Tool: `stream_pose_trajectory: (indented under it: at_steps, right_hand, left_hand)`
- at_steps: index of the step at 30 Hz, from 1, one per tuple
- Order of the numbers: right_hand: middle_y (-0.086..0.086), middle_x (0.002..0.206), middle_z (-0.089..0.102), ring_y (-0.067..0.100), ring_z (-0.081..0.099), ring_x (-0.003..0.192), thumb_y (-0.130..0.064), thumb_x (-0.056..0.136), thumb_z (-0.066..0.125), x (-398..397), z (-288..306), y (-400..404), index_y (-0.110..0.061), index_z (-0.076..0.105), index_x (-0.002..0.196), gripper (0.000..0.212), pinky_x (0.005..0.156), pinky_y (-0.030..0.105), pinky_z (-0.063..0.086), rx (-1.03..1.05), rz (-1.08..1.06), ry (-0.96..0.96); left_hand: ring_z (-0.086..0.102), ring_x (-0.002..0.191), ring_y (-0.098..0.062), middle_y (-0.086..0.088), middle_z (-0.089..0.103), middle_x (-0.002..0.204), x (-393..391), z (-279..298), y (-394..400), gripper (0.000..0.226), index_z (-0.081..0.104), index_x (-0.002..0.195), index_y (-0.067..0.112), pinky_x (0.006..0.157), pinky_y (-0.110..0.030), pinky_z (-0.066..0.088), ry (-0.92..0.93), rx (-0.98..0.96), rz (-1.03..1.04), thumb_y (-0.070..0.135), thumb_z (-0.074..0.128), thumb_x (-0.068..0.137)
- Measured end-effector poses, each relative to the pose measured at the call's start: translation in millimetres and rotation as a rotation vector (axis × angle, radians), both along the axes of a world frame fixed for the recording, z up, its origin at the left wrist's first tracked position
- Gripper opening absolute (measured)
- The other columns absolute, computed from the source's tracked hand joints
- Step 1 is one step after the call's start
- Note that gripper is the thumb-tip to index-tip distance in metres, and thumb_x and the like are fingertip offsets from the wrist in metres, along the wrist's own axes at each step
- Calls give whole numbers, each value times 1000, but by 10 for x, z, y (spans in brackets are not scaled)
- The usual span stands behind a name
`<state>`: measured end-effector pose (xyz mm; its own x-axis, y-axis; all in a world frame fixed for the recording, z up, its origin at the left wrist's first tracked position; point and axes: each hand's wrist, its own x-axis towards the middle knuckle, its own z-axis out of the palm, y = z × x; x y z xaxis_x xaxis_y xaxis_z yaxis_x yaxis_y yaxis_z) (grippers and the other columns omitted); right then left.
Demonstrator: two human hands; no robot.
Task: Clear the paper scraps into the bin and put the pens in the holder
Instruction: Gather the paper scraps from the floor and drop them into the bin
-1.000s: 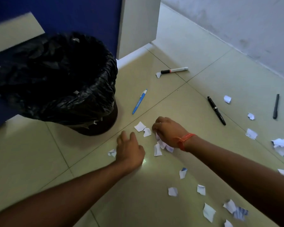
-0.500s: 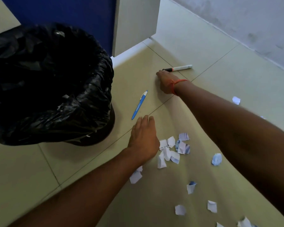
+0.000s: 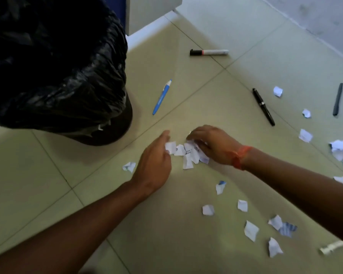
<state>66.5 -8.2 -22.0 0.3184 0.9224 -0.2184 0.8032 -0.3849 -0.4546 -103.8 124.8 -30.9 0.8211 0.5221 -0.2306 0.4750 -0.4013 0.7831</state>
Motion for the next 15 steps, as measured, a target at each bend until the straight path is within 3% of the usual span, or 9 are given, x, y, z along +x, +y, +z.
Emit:
stream_pose_trajectory:
  at_steps: [2,4,7,9,12,15]
  right_hand:
    - [9,120,65,29,58,107,-7,88,50,-148,-46,-256,-12,66,117,34,92,40,48,98,-136,-48]
    - [13,128,59,35,52,115,-17,92,48,-190,-87,-378,-13,61,126,36,95,44,45,80,-383,-147]
    - [18,137,48,40,43,120,-25,96,47,-294,-87,-412,-15,49,135,41,96,48,44,-114,-531,-149]
    - [17,140,41,39,39,121,-28,96,46,-394,-89,-367,-16,44,138,43,98,47,42,-162,-444,-76]
    - [11,148,36,34,35,132,-33,96,52,-534,-44,-313,-21,35,147,55,107,41,35,-102,-327,85]
    - [11,152,31,33,35,134,-40,85,67,-549,6,-361,-21,26,151,80,108,40,35,-84,-361,60]
  left_hand:
    - [37,142,-28,-11,42,152,-158,20,-31,65,36,149,11,118,-39,29,34,164,121,1,52,87]
    - [20,148,-36,-13,24,159,-274,-13,-24,75,26,152,15,117,-54,23,291,287,264,17,60,85]
    - [6,149,-36,-10,3,164,-392,35,-53,77,20,151,28,114,-60,23,634,150,295,31,61,86]
    - [11,148,-36,-13,8,164,-413,-20,-120,69,28,150,26,116,-52,26,564,157,143,26,58,88]
    - [27,146,-33,-11,29,158,-360,15,-285,78,27,155,17,118,-43,30,267,24,-74,6,56,83]
    - [15,150,-32,-8,15,163,-293,55,-337,99,10,158,19,119,-41,29,291,90,-160,2,68,80]
